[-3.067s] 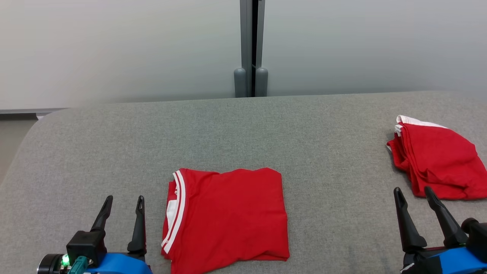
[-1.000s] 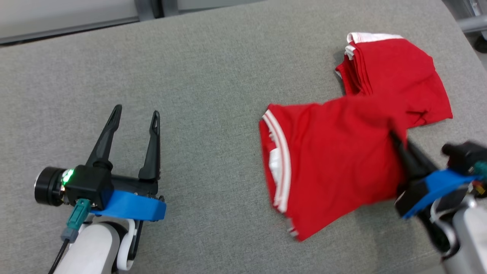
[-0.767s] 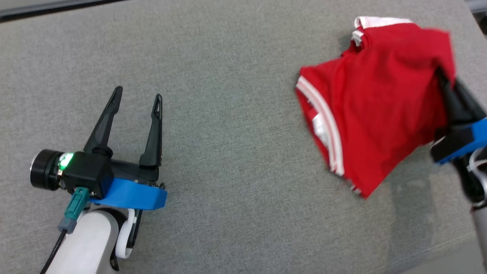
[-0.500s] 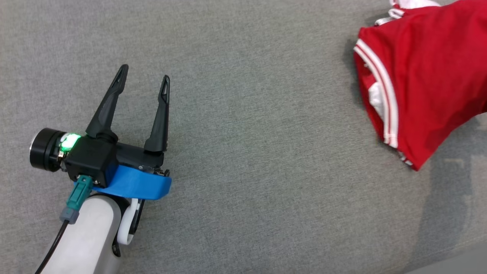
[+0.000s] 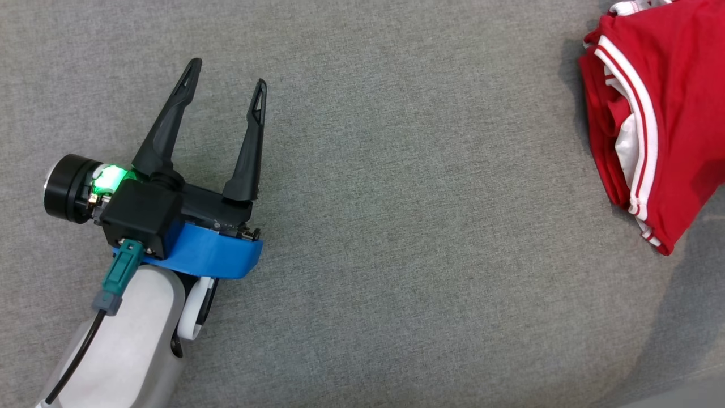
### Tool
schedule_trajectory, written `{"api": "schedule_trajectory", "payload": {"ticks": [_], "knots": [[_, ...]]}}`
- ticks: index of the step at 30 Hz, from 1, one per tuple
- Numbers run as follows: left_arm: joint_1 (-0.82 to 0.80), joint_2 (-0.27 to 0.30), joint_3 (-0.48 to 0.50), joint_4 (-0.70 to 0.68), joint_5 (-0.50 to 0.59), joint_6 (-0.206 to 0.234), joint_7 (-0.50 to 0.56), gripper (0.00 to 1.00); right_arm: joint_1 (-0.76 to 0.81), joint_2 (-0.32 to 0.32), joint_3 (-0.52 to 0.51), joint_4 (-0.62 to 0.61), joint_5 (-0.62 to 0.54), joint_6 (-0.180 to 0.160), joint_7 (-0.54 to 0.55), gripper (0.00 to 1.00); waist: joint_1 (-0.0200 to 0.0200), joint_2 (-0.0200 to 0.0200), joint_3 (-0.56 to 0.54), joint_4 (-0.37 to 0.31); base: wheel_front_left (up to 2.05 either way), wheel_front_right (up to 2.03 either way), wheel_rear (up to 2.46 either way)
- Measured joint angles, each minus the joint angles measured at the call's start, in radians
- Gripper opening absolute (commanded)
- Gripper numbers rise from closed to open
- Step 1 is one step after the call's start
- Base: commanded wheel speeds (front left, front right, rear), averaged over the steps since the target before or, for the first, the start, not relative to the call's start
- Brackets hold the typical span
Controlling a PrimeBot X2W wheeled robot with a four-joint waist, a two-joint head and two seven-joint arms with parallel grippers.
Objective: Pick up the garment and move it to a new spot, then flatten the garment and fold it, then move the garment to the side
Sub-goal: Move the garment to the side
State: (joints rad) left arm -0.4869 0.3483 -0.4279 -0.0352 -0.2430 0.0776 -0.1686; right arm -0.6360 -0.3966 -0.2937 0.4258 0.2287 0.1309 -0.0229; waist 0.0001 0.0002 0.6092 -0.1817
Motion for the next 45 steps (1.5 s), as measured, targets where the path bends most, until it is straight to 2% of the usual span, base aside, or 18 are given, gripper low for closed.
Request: {"api": "schedule_trajectory", "payload": {"ticks": [1,2,5,9,13,23,34,38,45], "knots": [[-0.003,0.0,0.0,0.002,0.0,-0.001,-0.001,1.0,-0.001,0.002,-0.004,0.006,-0.004,0.0,-0.004,0.46,0.0,0.0,0.003,0.003,0.0,0.0,0.0],[-0.004,0.0,-0.001,0.005,0.0,-0.001,-0.002,1.0,-0.001,0.005,-0.006,0.011,-0.009,0.0,-0.01,0.57,0.0001,0.0,0.005,0.005,0.0,0.0,0.0],[-0.005,-0.004,-0.003,0.017,-0.002,-0.001,-0.011,1.0,0.001,0.023,-0.03,0.025,-0.03,0.0,-0.014,1.0,0.0,0.0,0.001,0.01,0.0,0.0,0.0],[0.0,-0.013,-0.008,0.039,-0.012,-0.001,-0.025,1.0,0.033,0.062,-0.085,0.02,-0.073,0.0,-0.03,1.0,-0.0002,-0.0001,-0.025,0.018,0.0,0.0,0.0],[0.03,-0.022,-0.005,0.065,-0.026,0.009,-0.042,1.0,0.125,0.12,-0.099,-0.05,-0.086,0.0,-0.088,1.0,-0.0002,-0.0003,-0.071,0.032,0.0,0.0,0.0],[0.159,-0.038,0.031,0.126,-0.091,0.042,-0.072,1.0,0.391,0.286,0.014,-0.303,-0.088,0.0,-0.142,1.0,-0.0003,-0.0004,-0.229,0.077,0.0,0.0,0.0],[0.296,-0.042,0.074,0.184,-0.147,0.061,-0.086,1.0,0.545,0.335,0.167,-0.47,-0.085,0.0,-0.073,1.0,-0.0003,-0.0005,-0.386,0.179,0.0,0.0,0.0],[0.343,-0.032,0.088,0.201,-0.17,0.061,-0.088,1.0,0.579,0.34,0.186,-0.493,-0.081,0.0,-0.05,1.0,-0.0003,-0.0005,-0.431,0.21,0.0,0.0,0.0],[0.412,-0.012,0.088,0.213,-0.19,0.051,-0.08,1.0,0.652,0.343,0.203,-0.509,-0.083,0.0,-0.016,1.0,-0.0003,-0.0005,-0.506,0.227,0.0,0.0,0.0]]}}
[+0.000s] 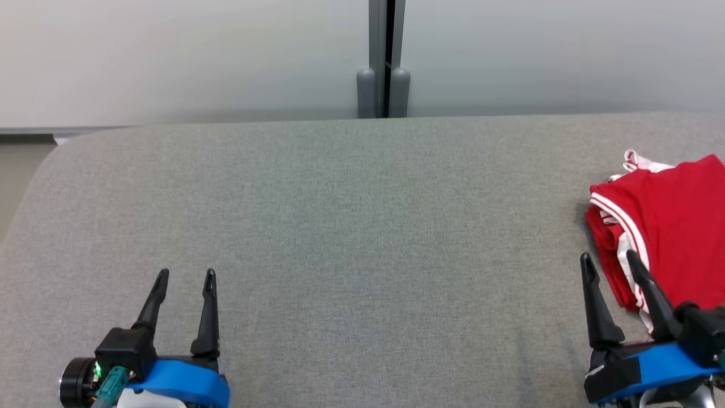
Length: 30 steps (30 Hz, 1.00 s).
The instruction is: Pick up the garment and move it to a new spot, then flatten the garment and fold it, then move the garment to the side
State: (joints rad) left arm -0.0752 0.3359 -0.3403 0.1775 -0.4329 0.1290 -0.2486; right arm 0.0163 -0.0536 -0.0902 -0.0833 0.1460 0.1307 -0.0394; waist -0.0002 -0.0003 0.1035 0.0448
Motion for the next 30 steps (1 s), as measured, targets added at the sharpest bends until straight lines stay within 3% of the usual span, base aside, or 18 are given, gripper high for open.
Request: {"api": "schedule_trajectory", "payload": {"ticks": [12,30], "knots": [[0.077,0.014,-0.016,0.017,-0.024,-0.012,0.003,1.0,0.121,0.002,0.004,-0.043,0.007,0.0,0.049,1.0,0.0,0.0001,-0.108,-0.019,0.0,0.0,0.0],[0.084,0.015,-0.022,0.03,-0.03,-0.012,-0.001,1.0,0.143,0.002,0.001,-0.058,0.014,0.0,0.066,1.0,0.0002,0.0003,-0.121,-0.018,0.0,0.0,0.0]]}}
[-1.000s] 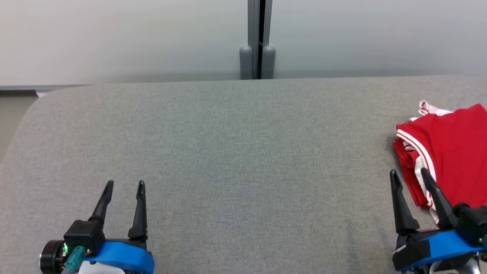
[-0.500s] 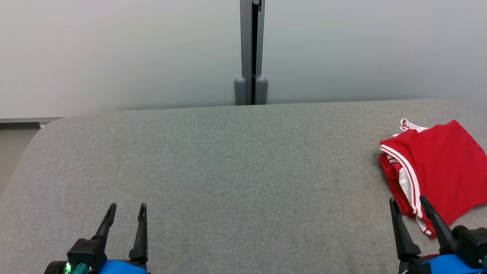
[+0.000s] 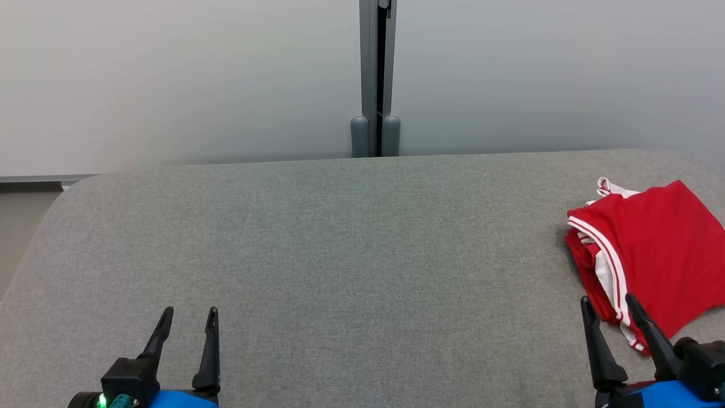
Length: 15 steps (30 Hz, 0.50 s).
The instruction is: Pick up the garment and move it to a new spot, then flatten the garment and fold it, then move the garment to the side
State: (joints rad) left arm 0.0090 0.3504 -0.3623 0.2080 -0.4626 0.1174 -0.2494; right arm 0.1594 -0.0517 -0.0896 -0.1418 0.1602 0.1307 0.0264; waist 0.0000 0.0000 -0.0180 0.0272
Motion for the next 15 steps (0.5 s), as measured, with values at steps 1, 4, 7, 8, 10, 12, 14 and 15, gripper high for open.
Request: {"api": "schedule_trajectory", "payload": {"ticks": [1,4,7,8,10,12,14,15], "knots": [[0.0,0.0,0.0,0.0,0.0,0.0,0.0,1.0,0.0,0.0,0.0,0.0,0.001,0.0,0.0,1.0,0.0,0.0,0.0,0.0,0.0,0.0,0.0],[0.0,0.0,0.0,0.001,0.0,0.001,0.0,1.0,0.0,0.0,0.0,0.001,0.003,0.0,0.0,1.0,0.0,0.0,-0.001,0.001,0.0,0.0,0.0],[-0.001,0.0,0.0,0.002,0.0,0.002,-0.002,1.0,0.0,0.0,0.0,0.004,0.006,0.0,0.001,1.0,0.0,0.0,-0.002,0.0,0.0,0.0,0.0],[-0.001,0.0,0.0,0.003,-0.001,0.002,-0.003,1.0,0.0,0.0,0.0,0.004,0.008,0.0,0.001,1.0,0.0,0.0,-0.002,0.0,0.0,0.0,0.0],[-0.001,0.0,-0.001,0.004,-0.002,0.002,-0.003,0.0,0.0,0.0,0.0,0.005,0.009,0.0,0.001,0.0,0.0,0.0,-0.002,0.001,0.0,0.0,0.0],[0.004,-0.007,-0.004,0.015,-0.003,0.003,-0.003,0.0,0.0,0.001,0.001,0.019,0.008,0.0,0.0,0.0,0.0,0.0,-0.002,0.001,0.0,0.0,0.0],[0.016,-0.02,-0.01,0.031,-0.004,0.003,0.001,0.0,0.001,0.003,0.003,0.039,0.009,0.0,0.0,0.0,0.0001,0.0,-0.002,0.001,0.0,0.0,0.0],[0.021,-0.026,-0.011,0.036,-0.008,0.003,0.002,0.0,0.002,0.004,0.003,0.047,0.012,0.0,0.0,0.0,0.0,0.0,-0.002,0.001,0.0,0.0,0.0]]}}
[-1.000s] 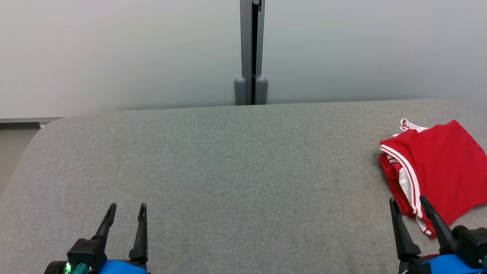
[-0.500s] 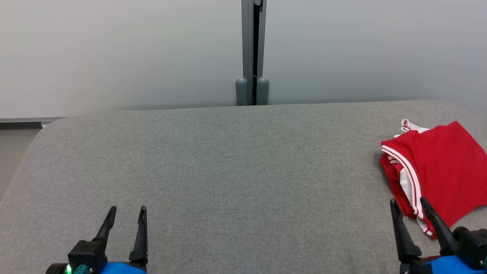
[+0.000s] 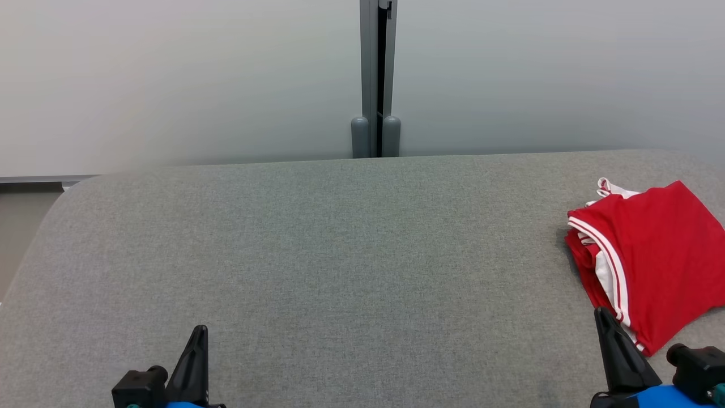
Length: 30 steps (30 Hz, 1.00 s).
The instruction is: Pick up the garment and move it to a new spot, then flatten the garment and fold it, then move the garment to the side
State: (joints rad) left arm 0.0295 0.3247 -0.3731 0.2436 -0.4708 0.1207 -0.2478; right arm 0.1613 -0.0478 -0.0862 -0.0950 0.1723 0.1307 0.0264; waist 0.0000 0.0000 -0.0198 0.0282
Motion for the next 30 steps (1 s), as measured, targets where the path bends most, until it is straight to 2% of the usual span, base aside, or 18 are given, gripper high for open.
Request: {"api": "schedule_trajectory", "payload": {"ticks": [30], "knots": [[-0.032,-0.093,0.163,0.008,-0.414,-0.088,0.124,0.0,-0.077,-0.004,0.003,0.124,0.525,0.0,0.021,0.0,0.0001,0.0,0.006,-0.007,0.0,0.0,0.0]]}}
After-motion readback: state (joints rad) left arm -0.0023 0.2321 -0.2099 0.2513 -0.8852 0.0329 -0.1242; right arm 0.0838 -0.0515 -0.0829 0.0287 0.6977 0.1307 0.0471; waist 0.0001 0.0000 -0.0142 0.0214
